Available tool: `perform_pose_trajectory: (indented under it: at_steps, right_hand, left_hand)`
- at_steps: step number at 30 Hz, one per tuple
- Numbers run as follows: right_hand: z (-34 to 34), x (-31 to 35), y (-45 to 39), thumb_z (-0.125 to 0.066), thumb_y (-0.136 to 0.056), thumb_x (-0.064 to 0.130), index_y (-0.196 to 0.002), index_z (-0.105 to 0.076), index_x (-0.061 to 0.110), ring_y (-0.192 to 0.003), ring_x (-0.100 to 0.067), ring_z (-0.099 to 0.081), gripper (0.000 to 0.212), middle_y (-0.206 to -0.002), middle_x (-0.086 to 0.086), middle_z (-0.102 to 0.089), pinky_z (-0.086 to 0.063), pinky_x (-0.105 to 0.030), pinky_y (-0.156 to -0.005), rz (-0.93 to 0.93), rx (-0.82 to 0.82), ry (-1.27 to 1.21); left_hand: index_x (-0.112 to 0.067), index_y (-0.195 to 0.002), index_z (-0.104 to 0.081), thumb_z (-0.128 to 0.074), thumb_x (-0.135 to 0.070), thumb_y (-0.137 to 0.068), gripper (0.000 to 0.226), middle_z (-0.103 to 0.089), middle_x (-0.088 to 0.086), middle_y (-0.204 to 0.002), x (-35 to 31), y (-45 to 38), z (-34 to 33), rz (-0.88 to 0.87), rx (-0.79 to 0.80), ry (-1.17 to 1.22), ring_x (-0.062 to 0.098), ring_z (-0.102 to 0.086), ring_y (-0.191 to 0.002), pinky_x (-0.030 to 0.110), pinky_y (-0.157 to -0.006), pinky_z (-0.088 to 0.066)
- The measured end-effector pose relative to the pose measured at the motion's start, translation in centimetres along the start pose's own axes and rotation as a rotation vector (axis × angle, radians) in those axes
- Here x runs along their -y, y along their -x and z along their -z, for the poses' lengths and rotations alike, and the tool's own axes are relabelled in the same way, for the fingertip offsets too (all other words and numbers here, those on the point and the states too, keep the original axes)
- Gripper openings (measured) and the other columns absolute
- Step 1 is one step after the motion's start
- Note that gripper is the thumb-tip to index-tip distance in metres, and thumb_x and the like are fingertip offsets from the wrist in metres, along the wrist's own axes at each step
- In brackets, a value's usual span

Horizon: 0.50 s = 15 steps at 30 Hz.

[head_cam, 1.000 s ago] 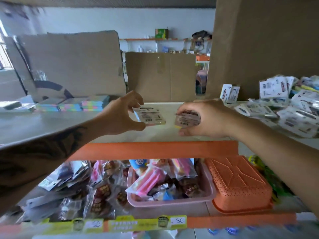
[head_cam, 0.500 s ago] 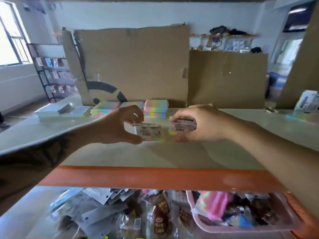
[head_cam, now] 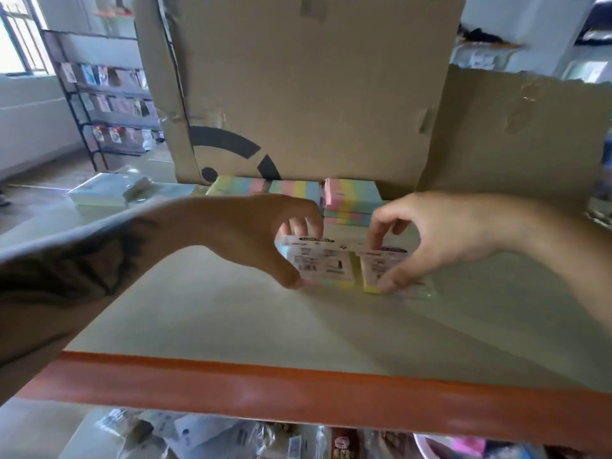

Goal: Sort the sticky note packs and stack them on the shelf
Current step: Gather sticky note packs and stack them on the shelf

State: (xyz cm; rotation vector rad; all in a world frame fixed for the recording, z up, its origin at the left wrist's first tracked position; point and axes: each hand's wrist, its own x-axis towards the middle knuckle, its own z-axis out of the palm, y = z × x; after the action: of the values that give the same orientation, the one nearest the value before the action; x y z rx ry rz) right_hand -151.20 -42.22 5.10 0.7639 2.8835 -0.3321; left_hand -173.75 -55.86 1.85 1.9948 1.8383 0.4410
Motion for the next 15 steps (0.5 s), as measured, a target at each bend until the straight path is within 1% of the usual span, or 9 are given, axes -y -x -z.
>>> perform_pose_trajectory:
  at_steps: [2, 4, 5, 6, 9, 11, 13, 14, 15]
  right_hand:
    - [0.0, 0.3, -0.6, -0.081, -0.052, 0.077, -0.102, -0.062, 0.043, -0.107, 0.01, -0.053, 0.063, -0.107, 0.033, -0.057, -0.043, -0.016, -0.083, 0.044, -0.079, -0.052]
    - [-0.6, 0.5, -1.1, -0.077, -0.048, 0.082, -0.102, -0.06, 0.044, -0.105, 0.012, -0.054, 0.068, -0.105, 0.034, -0.058, -0.045, -0.02, -0.088, 0.11, -0.178, -0.117]
    - [-1.1, 0.5, -1.2, -0.078, -0.049, 0.082, -0.102, -0.06, 0.045, -0.103, 0.012, -0.055, 0.068, -0.104, 0.035, -0.059, -0.047, -0.022, -0.089, 0.133, -0.219, -0.131]
    - [-1.4, 0.3, -1.3, -0.08, -0.051, 0.08, -0.103, -0.06, 0.046, -0.101, 0.011, -0.056, 0.066, -0.102, 0.035, -0.06, -0.049, -0.023, -0.09, 0.146, -0.255, -0.139]
    - [-1.9, -0.2, -1.1, -0.081, -0.06, 0.073, -0.106, -0.063, 0.045, -0.093, 0.004, -0.062, 0.057, -0.098, 0.032, -0.064, -0.053, -0.031, -0.087, 0.199, -0.369, -0.169]
    - [-2.4, -0.4, -1.0, -0.076, -0.07, 0.066, -0.103, -0.065, 0.047, -0.085, -0.002, -0.065, 0.04, -0.091, 0.024, -0.067, -0.055, -0.037, -0.079, 0.256, -0.444, -0.191]
    - [-3.0, -0.3, -0.9, -0.072, -0.079, 0.055, -0.096, -0.065, 0.045, -0.076, -0.009, -0.066, 0.021, -0.084, 0.015, -0.069, -0.055, -0.039, -0.07, 0.314, -0.508, -0.212]
    - [-3.2, -0.2, -0.9, -0.071, -0.082, 0.05, -0.094, -0.065, 0.042, -0.072, -0.011, -0.065, 0.016, -0.081, 0.011, -0.069, -0.055, -0.04, -0.067, 0.327, -0.543, -0.227]
    - [-3.3, -0.1, -0.8, -0.07, -0.084, 0.046, -0.092, -0.064, 0.039, -0.068, -0.013, -0.064, 0.012, -0.078, 0.009, -0.068, -0.054, -0.04, -0.065, 0.328, -0.575, -0.249]
  left_hand:
    - [-0.054, -0.09, -0.051, -0.077, -0.057, -0.051, 0.047, -0.067, -0.013, -0.11, -0.5, -0.4, 0.7, 0.011, 0.014, -0.016, 0.014, -0.065, -0.104, 0.044, -0.096, -0.053]
    - [-0.05, -0.09, -0.054, -0.077, -0.054, -0.052, 0.044, -0.069, -0.012, -0.107, -0.8, -1.0, 1.4, 0.023, 0.055, 0.014, 0.009, -0.065, -0.098, 0.035, -0.091, -0.054]
    - [-0.048, -0.09, -0.057, -0.078, -0.056, -0.05, 0.045, -0.07, -0.013, -0.105, -0.9, -1.3, 1.6, 0.027, 0.071, 0.046, 0.007, -0.065, -0.095, 0.029, -0.087, -0.053]
    - [-0.045, -0.09, -0.061, -0.079, -0.057, -0.049, 0.047, -0.071, -0.012, -0.103, -0.9, -1.7, 1.6, 0.033, 0.075, 0.092, 0.007, -0.066, -0.093, 0.028, -0.085, -0.053]
    - [-0.035, -0.092, -0.067, -0.078, -0.05, -0.053, 0.044, -0.074, 0.004, -0.104, 0.1, -2.6, 1.4, 0.051, 0.023, 0.279, 0.022, -0.069, -0.097, 0.035, -0.084, -0.05]
    - [-0.033, -0.092, -0.068, -0.078, -0.05, -0.058, 0.039, -0.074, 0.012, -0.102, 0.7, -3.0, 1.4, 0.031, -0.031, 0.332, 0.029, -0.068, -0.095, 0.045, -0.085, -0.05]
    - [-0.033, -0.095, -0.068, -0.076, -0.058, -0.062, 0.042, -0.074, 0.013, -0.1, 0.9, -3.2, 1.2, 0.0, -0.066, 0.342, 0.037, -0.065, -0.1, 0.057, -0.095, -0.047]
    - [-0.032, -0.098, -0.069, -0.074, -0.065, -0.063, 0.048, -0.074, 0.012, -0.1, 1.0, -3.1, 1.1, -0.003, -0.094, 0.351, 0.038, -0.063, -0.101, 0.059, -0.097, -0.045]
    - [-0.031, -0.101, -0.07, -0.073, -0.075, -0.062, 0.059, -0.073, 0.011, -0.1, 0.9, -3.0, 1.0, 0.005, -0.131, 0.362, 0.039, -0.063, -0.101, 0.058, -0.097, -0.045]
